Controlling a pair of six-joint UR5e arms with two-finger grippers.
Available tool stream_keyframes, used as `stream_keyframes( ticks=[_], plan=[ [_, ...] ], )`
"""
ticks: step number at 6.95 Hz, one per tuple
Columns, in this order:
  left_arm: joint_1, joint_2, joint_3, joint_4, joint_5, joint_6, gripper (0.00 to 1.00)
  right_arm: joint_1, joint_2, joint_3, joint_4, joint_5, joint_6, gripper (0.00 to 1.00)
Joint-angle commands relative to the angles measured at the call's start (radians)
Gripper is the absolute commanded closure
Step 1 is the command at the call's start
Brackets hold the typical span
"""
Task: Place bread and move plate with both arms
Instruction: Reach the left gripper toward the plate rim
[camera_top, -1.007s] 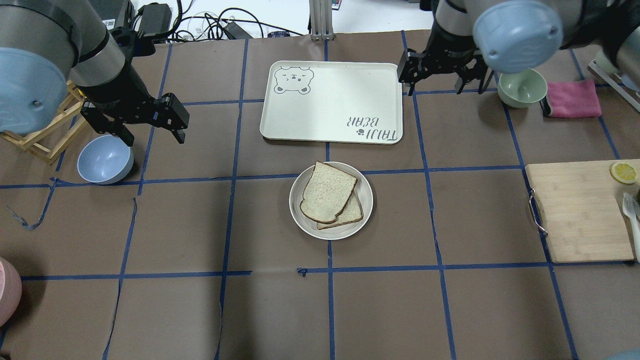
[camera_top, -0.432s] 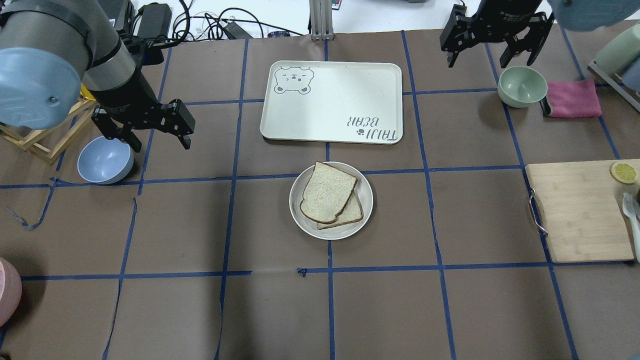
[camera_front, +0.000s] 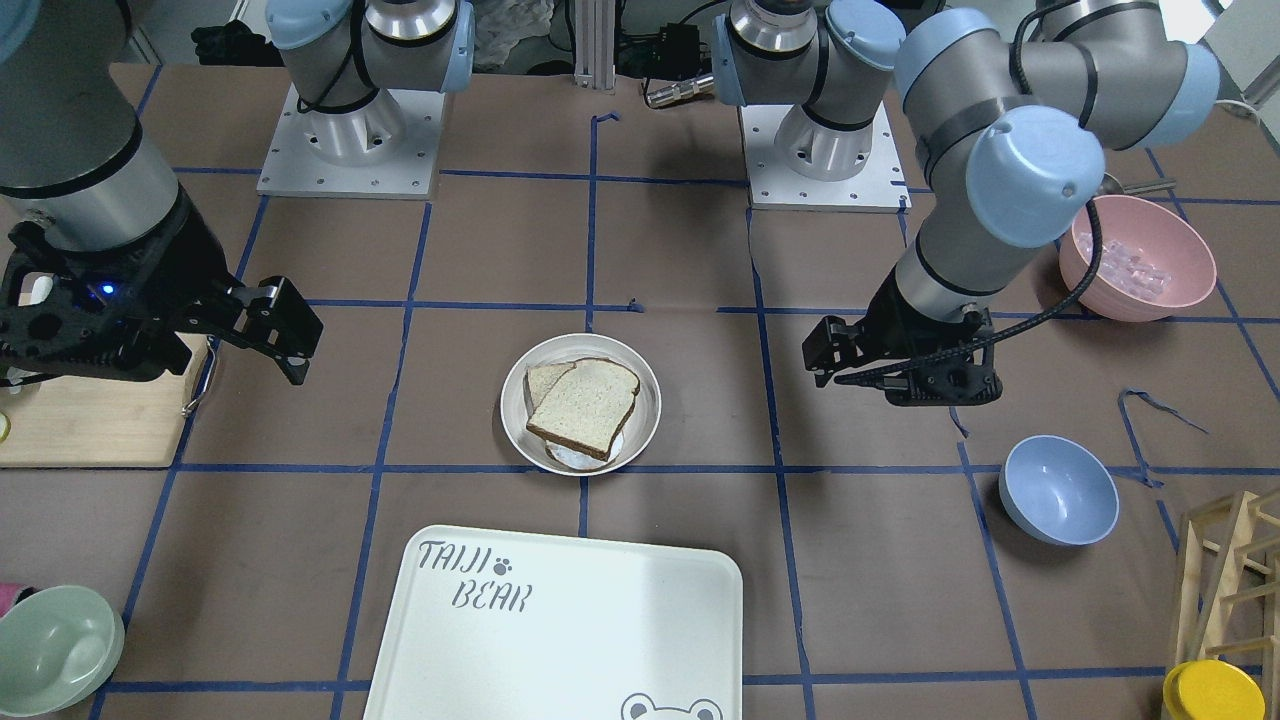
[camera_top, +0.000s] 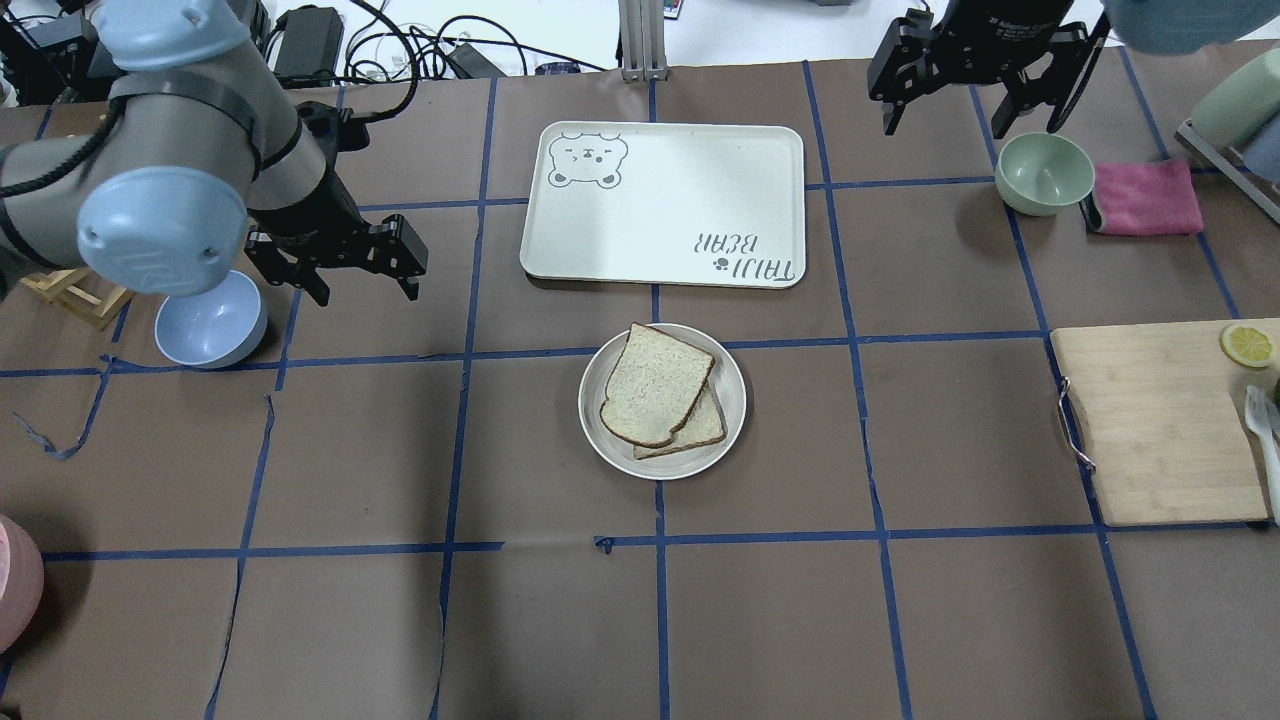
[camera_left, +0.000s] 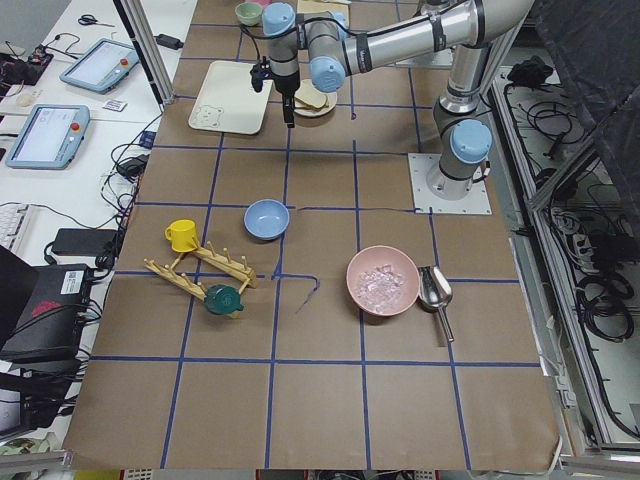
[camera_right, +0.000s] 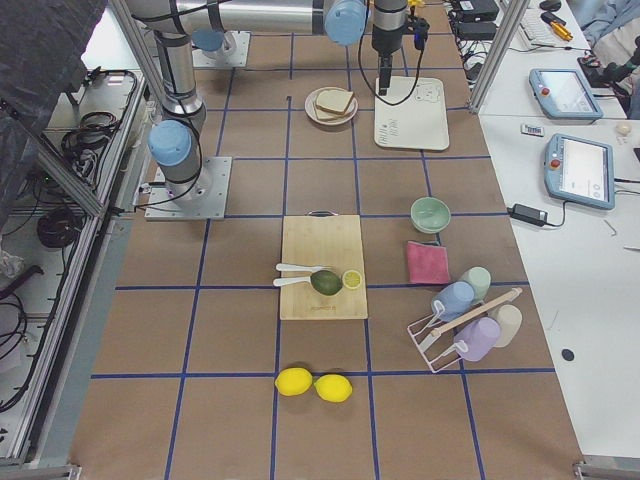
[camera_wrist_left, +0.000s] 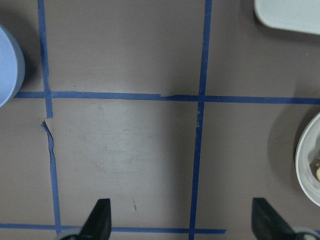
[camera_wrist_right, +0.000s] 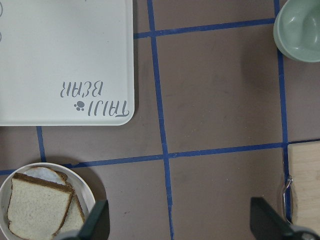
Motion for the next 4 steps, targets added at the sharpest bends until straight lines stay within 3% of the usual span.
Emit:
stream_keyframes(
  ticks=[1,4],
  plan=[
    [-0.076,-0.044,-0.042,0.11,-0.081,-0.049,0.0,0.011,-0.005,-0.006,0.002,0.005,0.0,0.0],
    [-0.154,-0.135,-0.074,0.246,-0.097,-0.087,0.0,0.011,-0.004,-0.004,-0.001,-0.006,0.0,0.0]
  ],
)
